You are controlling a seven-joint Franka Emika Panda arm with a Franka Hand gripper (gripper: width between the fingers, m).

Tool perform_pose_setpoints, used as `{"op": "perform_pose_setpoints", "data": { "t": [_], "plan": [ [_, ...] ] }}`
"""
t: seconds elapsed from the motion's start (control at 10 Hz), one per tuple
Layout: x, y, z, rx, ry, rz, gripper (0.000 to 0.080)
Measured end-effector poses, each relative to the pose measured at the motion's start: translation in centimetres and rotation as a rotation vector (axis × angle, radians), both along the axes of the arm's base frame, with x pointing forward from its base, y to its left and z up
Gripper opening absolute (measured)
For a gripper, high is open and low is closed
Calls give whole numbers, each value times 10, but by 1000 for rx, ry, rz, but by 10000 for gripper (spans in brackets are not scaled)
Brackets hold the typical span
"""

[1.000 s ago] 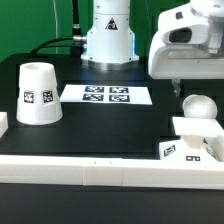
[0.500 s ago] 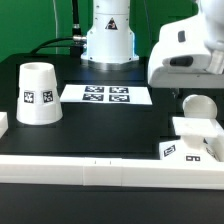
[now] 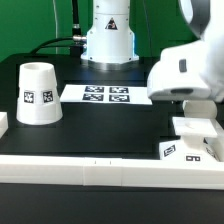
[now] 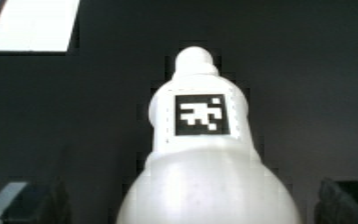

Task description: Assemble lamp

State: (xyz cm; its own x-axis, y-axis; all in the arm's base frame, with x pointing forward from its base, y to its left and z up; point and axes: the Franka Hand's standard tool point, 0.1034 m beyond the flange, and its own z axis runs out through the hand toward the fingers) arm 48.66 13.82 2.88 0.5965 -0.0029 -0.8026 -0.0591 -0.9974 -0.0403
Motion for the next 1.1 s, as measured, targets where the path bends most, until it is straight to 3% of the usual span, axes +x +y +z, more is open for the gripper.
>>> {"op": "perform_pose_setpoints", "data": {
  "t": [0.4, 0.8, 0.9, 1.1],
  "plan": [
    [-2, 2, -18, -2, -22, -3, 699],
    [-2, 2, -21, -3, -26, -5, 686],
    [-2, 2, -21, -3, -26, -5, 575],
    [-1, 1, -20, -4, -28, -7, 576]
  ]
}}
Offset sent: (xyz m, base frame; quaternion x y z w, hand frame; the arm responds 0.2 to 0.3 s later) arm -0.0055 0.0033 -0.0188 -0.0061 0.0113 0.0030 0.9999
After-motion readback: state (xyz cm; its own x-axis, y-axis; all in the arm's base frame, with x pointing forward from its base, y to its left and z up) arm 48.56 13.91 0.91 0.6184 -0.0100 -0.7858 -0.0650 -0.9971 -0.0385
